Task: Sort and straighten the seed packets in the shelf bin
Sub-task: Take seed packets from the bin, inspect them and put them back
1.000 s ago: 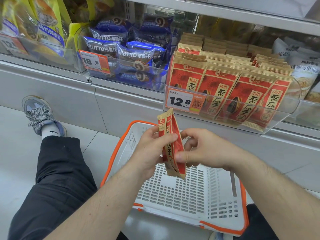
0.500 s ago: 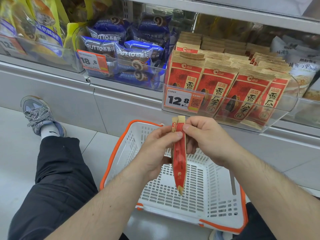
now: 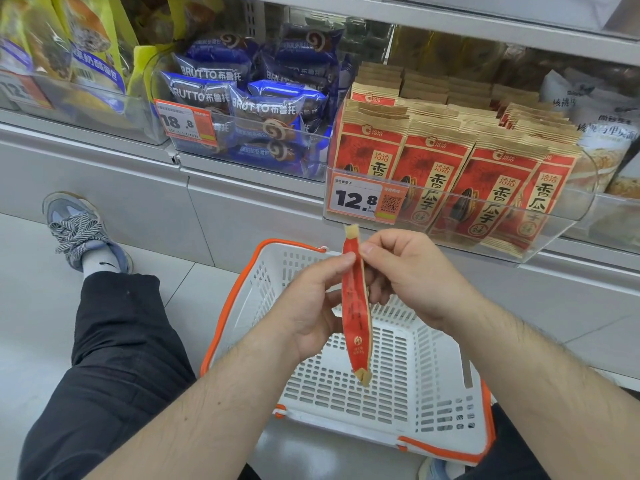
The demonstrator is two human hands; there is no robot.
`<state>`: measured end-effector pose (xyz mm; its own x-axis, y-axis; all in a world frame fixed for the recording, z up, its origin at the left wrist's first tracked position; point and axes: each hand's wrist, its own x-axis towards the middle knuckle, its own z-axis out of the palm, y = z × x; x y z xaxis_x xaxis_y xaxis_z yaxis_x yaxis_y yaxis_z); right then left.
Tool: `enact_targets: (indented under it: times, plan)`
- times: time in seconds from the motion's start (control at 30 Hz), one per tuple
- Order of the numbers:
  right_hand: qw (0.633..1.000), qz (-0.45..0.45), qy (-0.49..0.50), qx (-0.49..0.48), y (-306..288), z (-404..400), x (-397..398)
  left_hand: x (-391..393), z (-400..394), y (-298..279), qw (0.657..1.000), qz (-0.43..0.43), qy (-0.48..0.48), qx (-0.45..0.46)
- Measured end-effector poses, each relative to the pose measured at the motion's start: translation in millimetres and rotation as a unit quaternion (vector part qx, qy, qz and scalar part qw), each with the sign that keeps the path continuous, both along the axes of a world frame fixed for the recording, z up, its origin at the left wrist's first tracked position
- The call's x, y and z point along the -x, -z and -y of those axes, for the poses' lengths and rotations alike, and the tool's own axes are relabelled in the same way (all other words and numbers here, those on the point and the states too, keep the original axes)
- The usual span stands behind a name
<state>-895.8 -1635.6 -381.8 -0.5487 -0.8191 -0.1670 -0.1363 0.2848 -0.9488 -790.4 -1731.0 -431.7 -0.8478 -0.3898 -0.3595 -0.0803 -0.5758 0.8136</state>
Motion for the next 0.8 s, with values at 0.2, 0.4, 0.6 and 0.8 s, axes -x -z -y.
enact_targets:
  times: [0.2, 0.4, 0.6, 0.8]
  plan:
    - [0.976, -0.093, -0.111, -0.165, -8.9, -8.4, 4.8, 0.4, 8.1, -0.7, 0.986, 0.050, -0.151, -0.055]
    - [0.930, -0.147, -0.217, -0.259, -14.3, -11.2, 3.3, -1.0, 10.6, -2.7, 0.979, 0.037, -0.188, -0.074]
    - [0.928, -0.141, -0.229, -0.257, -11.6, -13.0, 6.8, -3.7, 9.9, 0.0, 0.980, 0.025, -0.182, -0.072]
    - [0.935, -0.125, -0.229, -0.239, -12.8, -14.7, 6.1, -3.5, 10.2, -0.8, 0.982, 0.009, -0.176, -0.069]
